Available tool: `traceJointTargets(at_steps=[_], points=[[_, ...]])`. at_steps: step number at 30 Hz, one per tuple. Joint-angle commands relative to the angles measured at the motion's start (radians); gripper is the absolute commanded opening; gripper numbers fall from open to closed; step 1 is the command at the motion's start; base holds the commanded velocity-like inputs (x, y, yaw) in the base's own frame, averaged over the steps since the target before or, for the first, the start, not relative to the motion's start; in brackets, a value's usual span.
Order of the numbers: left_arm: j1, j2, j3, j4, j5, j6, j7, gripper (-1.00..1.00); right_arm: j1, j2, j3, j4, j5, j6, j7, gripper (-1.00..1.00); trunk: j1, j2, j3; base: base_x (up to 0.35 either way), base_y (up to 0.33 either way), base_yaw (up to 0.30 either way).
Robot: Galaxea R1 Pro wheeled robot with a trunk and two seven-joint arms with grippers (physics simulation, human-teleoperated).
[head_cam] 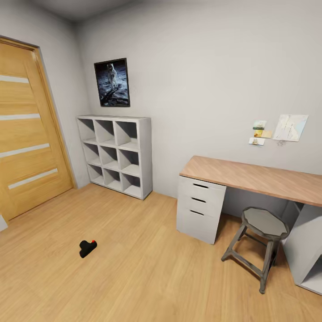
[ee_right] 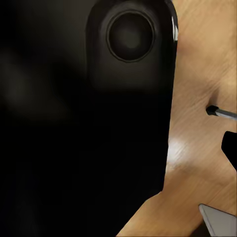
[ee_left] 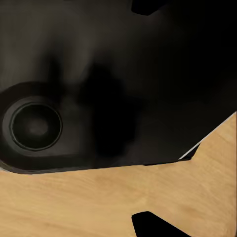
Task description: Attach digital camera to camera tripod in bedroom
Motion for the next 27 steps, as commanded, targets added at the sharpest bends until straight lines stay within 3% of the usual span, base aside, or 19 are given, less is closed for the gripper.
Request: traceJointTargets(at_steps=[1, 4, 9, 14, 23, 27], points=[[0.0, 0.0, 0.0, 0.0, 0.0, 0.0, 0.0, 1.0, 0.0, 0.0, 0.0, 0.0, 0.0, 0.0, 0.0, 1.0, 0.0, 0.0, 0.0, 0.0, 0.0, 0.0], [0.0, 0.015, -0.003, -0.005, -0.008, 0.012, -0.002, 1.0, -0.002, -0.011, 0.008, 0.002, 0.003, 0.002, -0.002, 1.0, 0.0, 0.0, 0.0, 0.0, 0.0, 0.0], [0.0, 0.014, -0.002, -0.007, -0.007, 0.011, -0.002, 1.0, -0.002, -0.012, 0.008, 0.002, 0.003, 0.002, -0.002, 1.0, 0.0, 0.0, 0.0, 0.0, 0.0, 0.0], [0.001, -0.013, 0.024, -0.035, 0.021, -0.017, -0.001, 1.0, -0.002, -0.025, 0.008, 0.002, 0.007, -0.001, -0.002, 1.0, 0.0, 0.0, 0.0, 0.0, 0.0, 0.0], [0.001, -0.015, 0.03, -0.052, 0.072, -0.04, -0.002, 1.0, -0.002, -0.025, 0.007, 0.002, 0.007, -0.001, -0.007, 1.0, 0.0, 0.0, 0.0, 0.0, 0.0, 0.0], [0.001, -0.015, 0.031, -0.052, 0.077, -0.041, -0.002, 1.0, -0.002, -0.024, 0.007, 0.002, 0.008, -0.002, -0.004, 1.0, 0.0, 0.0, 0.0, 0.0, 0.0, 0.0]])
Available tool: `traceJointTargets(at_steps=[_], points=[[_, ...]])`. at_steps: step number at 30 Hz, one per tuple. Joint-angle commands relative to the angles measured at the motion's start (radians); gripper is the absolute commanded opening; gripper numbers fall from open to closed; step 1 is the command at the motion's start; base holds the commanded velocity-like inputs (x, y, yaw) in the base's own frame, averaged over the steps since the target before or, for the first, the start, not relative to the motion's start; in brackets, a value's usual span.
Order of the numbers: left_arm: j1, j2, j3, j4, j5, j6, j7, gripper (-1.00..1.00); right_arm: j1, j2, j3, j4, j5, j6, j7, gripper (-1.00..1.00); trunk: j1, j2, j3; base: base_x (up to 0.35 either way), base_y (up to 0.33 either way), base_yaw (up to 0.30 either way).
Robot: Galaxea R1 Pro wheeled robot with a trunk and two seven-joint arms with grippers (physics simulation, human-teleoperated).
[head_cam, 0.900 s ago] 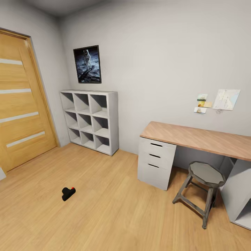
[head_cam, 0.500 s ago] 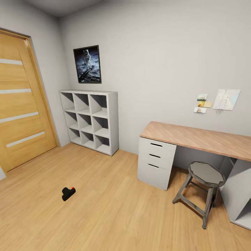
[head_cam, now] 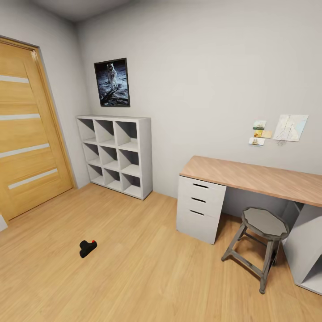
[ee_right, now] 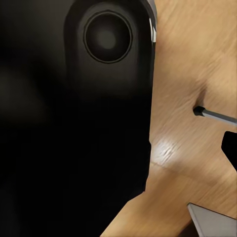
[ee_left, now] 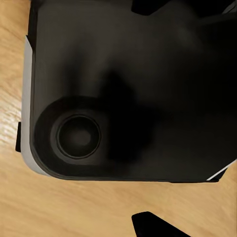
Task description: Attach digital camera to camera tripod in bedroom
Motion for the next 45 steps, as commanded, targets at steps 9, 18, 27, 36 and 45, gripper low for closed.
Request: traceJointTargets(at_steps=[9, 18, 27, 36, 45], points=[[0.0, 0.0, 0.003, -0.001, 0.008, -0.002, 0.001, 1.0, 0.0, -0.003, 0.0, 0.0, 0.001, 0.003, 0.005, 1.0, 0.0, 0.0, -0.001, 0.0, 0.0, 0.0], [0.0, 0.003, 0.002, -0.003, 0.111, -0.002, 0.001, 1.0, 0.0, -0.004, 0.002, 0.0, 0.002, 0.003, -0.002, 1.0, 0.0, 0.0, -0.001, 0.0, 0.0, 0.129], [0.0, 0.003, 0.001, -0.004, 0.129, -0.002, 0.006, 1.0, 0.0, -0.004, 0.002, 0.0, 0.002, 0.003, -0.005, 1.0, 0.0, 0.0, -0.001, 0.0, 0.0, 0.257], [0.0, 0.004, 0.002, -0.005, 0.132, -0.002, 0.009, 1.0, 0.0, -0.004, 0.002, 0.0, 0.002, 0.002, -0.005, 1.0, 0.0, 0.0, -0.001, 0.0, 0.0, 0.267], [0.0, 0.004, 0.002, -0.006, 0.132, -0.002, 0.009, 1.0, 0.0, -0.004, 0.003, 0.0, 0.002, 0.0, -0.005, 1.0, 0.0, 0.0, -0.001, 0.0, 0.0, 0.268]])
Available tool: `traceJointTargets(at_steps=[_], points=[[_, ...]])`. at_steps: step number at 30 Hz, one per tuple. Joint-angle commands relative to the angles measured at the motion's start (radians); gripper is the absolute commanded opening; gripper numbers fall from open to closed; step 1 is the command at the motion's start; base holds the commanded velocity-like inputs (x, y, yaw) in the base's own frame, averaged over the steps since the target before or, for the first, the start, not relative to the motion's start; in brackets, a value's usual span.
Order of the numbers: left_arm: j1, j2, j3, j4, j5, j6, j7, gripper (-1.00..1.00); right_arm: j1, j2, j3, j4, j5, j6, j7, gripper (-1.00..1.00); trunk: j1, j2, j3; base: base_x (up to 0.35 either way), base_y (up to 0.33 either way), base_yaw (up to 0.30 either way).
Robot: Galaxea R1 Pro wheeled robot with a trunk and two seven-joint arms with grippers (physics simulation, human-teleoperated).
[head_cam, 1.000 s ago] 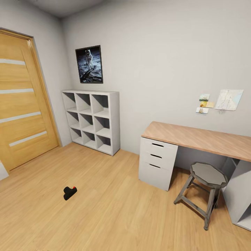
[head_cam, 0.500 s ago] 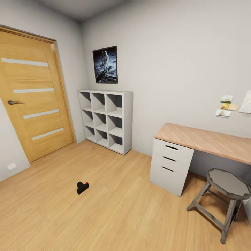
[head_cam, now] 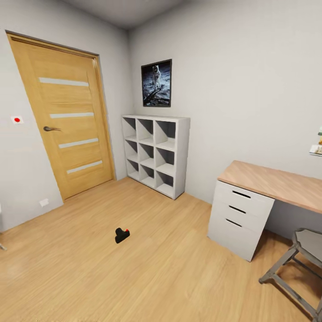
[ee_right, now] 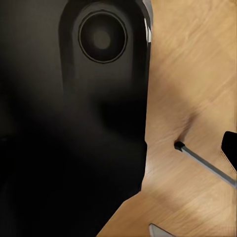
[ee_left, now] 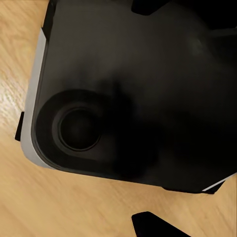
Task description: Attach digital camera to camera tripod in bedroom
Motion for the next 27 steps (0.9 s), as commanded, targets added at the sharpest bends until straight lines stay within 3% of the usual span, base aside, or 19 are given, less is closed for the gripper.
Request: traceJointTargets(at_steps=[1, 18, 27], points=[[0.0, 0.0, 0.002, -0.001, 0.005, -0.002, 0.001, 1.0, 0.0, 0.0, 0.001, 0.0, 0.001, 0.0, -0.001, 1.0, 0.0, 0.0, -0.001, 0.0, 0.0, 0.268], [0.0, 0.0, 0.002, -0.001, 0.005, -0.002, 0.002, 1.0, 0.0, -0.001, 0.001, 0.0, 0.001, 0.0, -0.003, 1.0, 0.0, 0.0, -0.001, 0.0, 0.0, 0.268], [0.0, 0.0, 0.002, -0.001, 0.027, -0.002, 0.002, 1.0, 0.0, 0.0, 0.001, 0.0, 0.001, 0.0, -0.004, 1.0, 0.0, 0.0, -0.001, 0.0, 0.0, 0.268]])
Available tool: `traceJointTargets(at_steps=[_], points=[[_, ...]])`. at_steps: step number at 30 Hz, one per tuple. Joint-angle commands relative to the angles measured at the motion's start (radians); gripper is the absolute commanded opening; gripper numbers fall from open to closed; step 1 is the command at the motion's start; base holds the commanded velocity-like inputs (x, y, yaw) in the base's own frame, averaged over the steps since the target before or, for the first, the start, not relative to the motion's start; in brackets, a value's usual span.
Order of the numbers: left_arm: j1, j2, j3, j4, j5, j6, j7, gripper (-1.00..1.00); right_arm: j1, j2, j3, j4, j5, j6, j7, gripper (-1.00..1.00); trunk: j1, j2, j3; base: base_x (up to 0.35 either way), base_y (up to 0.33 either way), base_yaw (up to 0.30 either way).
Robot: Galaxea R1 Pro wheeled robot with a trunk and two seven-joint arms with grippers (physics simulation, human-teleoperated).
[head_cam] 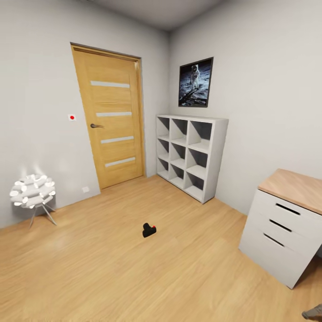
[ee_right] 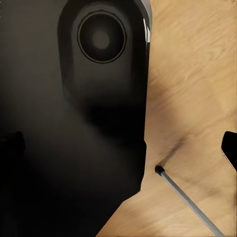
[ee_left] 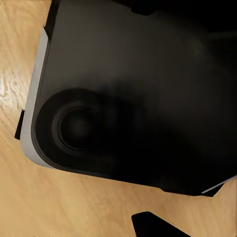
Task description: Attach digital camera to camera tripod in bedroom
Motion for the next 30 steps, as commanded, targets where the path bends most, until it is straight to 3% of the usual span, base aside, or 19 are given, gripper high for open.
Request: traceJointTargets(at_steps=[1, 30], points=[[0.0, 0.0, 0.002, -0.001, 0.007, -0.002, 0.001, 1.0, 0.0, 0.0, 0.001, 0.0, 0.001, 0.0, -0.001, 1.0, 0.0, 0.0, -0.001, 0.0, 0.0, 0.268], [0.0, 0.0, 0.001, -0.001, 0.023, -0.002, 0.001, 1.0, 0.0, 0.001, 0.001, 0.0, 0.001, 0.0, -0.001, 1.0, 0.0, 0.0, -0.001, 0.0, 0.0, 0.268]])
